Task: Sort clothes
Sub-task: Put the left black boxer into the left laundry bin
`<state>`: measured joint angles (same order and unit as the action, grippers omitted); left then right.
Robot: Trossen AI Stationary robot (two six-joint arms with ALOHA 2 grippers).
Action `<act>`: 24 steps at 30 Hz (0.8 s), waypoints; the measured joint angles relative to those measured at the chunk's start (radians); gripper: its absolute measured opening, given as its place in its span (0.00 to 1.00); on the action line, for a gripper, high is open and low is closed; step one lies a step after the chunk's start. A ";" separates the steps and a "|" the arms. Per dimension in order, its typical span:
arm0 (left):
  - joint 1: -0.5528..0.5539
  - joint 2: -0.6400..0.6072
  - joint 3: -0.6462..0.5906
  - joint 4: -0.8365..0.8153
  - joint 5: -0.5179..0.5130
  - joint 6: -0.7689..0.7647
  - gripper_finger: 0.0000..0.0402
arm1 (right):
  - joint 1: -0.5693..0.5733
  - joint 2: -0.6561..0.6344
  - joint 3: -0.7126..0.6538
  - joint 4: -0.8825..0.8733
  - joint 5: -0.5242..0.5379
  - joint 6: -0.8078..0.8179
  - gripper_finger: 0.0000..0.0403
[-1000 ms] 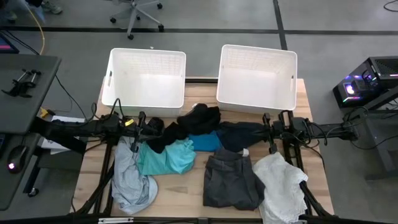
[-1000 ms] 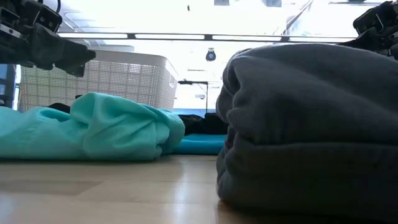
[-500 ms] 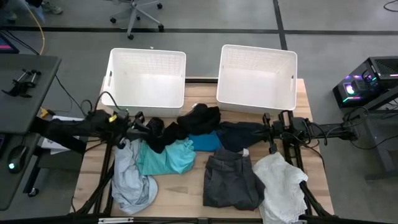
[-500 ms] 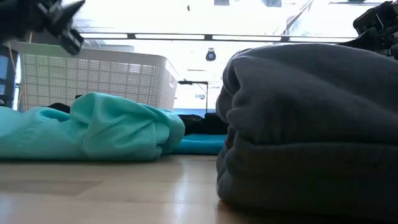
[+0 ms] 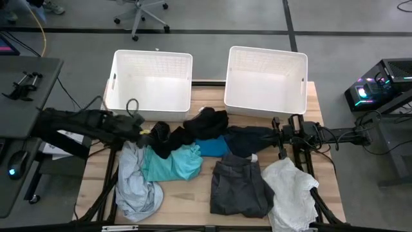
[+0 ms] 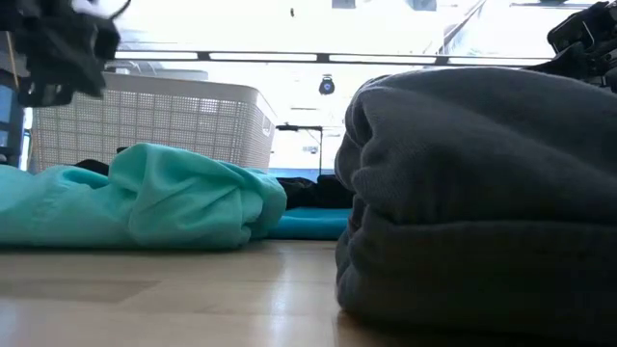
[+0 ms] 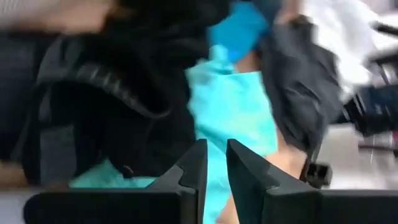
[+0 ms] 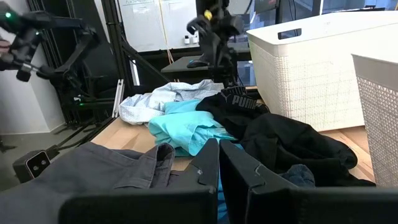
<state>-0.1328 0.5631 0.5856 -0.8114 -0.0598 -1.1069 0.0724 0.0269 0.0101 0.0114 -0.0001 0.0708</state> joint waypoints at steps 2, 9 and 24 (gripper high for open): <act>-0.001 0.052 -0.031 0.024 -0.022 -0.103 0.11 | 0.000 0.000 0.000 0.000 0.000 0.000 0.00; -0.001 0.196 -0.141 0.221 -0.035 -0.274 0.23 | 0.000 0.000 0.000 0.000 0.000 0.000 0.00; -0.027 0.532 -0.141 0.352 -0.146 -0.295 0.42 | 0.000 0.000 0.000 0.000 0.000 0.000 0.00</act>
<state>-0.1594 1.0949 0.4450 -0.4595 -0.2060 -1.4024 0.0724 0.0269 0.0097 0.0113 0.0000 0.0708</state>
